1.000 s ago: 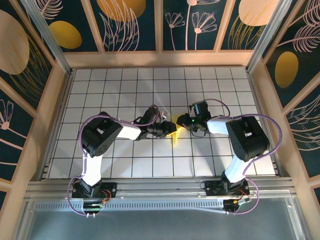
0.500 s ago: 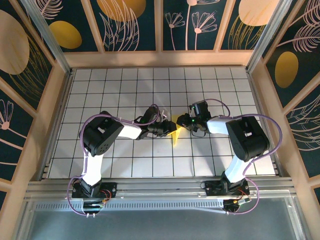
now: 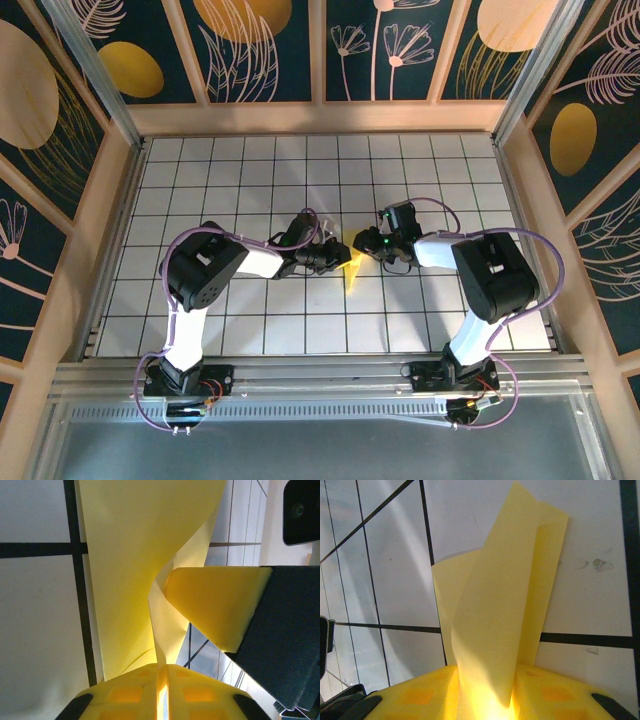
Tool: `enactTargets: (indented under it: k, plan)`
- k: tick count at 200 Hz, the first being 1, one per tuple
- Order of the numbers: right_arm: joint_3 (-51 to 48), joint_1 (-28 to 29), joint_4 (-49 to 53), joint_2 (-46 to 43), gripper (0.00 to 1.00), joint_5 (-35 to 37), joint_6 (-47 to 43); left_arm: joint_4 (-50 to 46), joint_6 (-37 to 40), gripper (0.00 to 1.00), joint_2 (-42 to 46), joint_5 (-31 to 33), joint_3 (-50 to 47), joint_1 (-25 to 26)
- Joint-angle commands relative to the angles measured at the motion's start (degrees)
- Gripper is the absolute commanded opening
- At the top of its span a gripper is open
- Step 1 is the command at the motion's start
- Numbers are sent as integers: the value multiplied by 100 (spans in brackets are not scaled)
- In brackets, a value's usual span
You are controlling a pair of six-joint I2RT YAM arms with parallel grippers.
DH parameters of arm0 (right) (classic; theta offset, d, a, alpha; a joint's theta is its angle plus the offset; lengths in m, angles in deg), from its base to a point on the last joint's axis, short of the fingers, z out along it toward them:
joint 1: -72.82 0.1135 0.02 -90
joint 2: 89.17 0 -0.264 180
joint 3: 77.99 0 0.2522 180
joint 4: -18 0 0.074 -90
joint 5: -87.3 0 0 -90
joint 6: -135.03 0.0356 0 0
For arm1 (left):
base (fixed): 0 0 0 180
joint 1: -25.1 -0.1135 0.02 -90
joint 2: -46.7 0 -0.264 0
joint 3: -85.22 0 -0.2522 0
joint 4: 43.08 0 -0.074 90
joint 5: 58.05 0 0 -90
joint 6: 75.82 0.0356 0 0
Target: Fold a paper plane with a square sheet of paper (fold left side to right side)
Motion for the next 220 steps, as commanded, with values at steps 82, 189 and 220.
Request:
enactTargets:
  k: [82, 189, 220]
  plan:
    - [-12, 141, 344, 295, 34, 66, -150, 117, -138, 6, 5, 194, -261, -54]
    - [4, 141, 345, 265, 34, 22, -153, -329, 158, 5, -243, 422, 4, -54]
    - [19, 142, 358, 238, 34, -13, -164, -399, 193, 5, -272, 439, -29, -54]
